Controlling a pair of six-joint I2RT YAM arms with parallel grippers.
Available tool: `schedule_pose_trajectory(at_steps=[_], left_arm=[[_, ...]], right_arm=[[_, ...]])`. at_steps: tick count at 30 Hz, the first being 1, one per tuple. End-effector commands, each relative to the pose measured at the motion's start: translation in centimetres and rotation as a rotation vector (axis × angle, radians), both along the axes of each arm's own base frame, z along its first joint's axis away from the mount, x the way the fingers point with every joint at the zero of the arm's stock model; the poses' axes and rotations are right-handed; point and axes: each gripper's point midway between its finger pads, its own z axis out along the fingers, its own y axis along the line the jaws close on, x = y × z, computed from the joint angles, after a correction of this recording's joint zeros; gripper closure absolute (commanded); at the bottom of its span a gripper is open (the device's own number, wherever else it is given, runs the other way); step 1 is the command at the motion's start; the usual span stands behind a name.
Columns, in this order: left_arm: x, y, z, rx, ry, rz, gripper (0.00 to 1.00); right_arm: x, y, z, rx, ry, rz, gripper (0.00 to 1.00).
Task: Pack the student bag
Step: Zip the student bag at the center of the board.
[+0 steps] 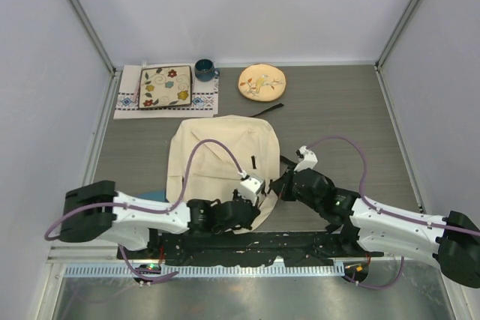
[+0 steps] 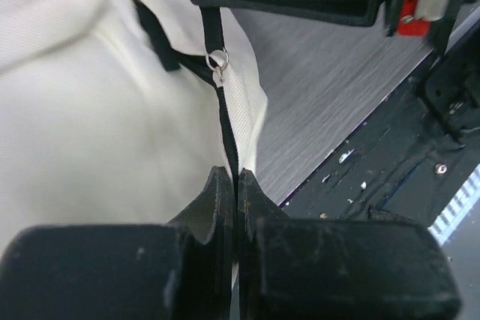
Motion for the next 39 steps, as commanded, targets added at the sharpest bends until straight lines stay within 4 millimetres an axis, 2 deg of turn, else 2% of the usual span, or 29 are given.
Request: schedule_pose_trajectory(at_steps=[1,2,5,6,10,12,20,21,24,27,32,35,36,39], left_arm=[[-3.5,-2.4,-4.4,-0.003,0.135,-0.115,1.0],[-4.0,-2.6,-6.3,0.039,0.159,-0.123,1.0],[-5.2,-3.8,-7.7,0.056,0.198,-0.16,1.0],[-5.5,-3.8,-8.9,0.085,0.209,-0.165,1.0],[-5.7,-4.3,-9.6,0.069,0.222,-0.143,1.0],[-5.5,-3.8,-10.1,0.084,0.219,-0.123,1.0],[-5.2,-3.3,-11.5,0.159,0.205,-0.107,1.0],[-5.2,-3.2,-11.8,0.17,0.204,-0.108,1.0],[-5.1,-3.5,-12.0,0.182,0.192,-0.102,1.0],[-4.8,-3.7,-11.6,0.179,0.168,-0.082,1.0],[-4.3,-3.1,-11.2,0.184,0.131,-0.042,1.0],[-4.5,-2.9,-11.1,0.19,0.114,-0.039,1.0],[-4.8,-2.8,-11.2,0.2,0.11,-0.046,1.0],[-5.0,-2.8,-11.2,0.209,0.099,-0.046,1.0]], right_arm=[[-0.1,-2.4,-2.1,-0.042,0.02,-0.069,0.99],[-0.5,-2.9,-2.9,-0.063,0.037,-0.072,0.99],[-1.2,-3.7,-4.0,-0.079,0.06,-0.076,0.99],[-1.3,-3.9,-4.4,-0.088,0.066,-0.074,0.99],[-1.4,-3.6,-4.7,-0.085,0.069,-0.06,0.99],[-1.4,-3.4,-4.8,-0.089,0.072,-0.051,0.99],[-0.8,-1.7,-2.1,-0.034,-0.01,0.013,0.99],[-0.5,-1.2,-0.5,0.018,-0.047,0.011,0.99],[0.2,-0.7,1.9,0.063,-0.109,0.008,0.99],[0.9,-1.1,2.7,0.054,-0.117,-0.034,0.99],[3.0,-2.7,3.9,0.049,-0.161,-0.199,0.99],[3.9,-3.9,4.6,0.023,-0.183,-0.273,0.99],[4.2,-3.9,5.3,0.021,-0.192,-0.284,0.99],[4.9,-4.1,5.5,-0.026,-0.193,-0.301,0.99]])
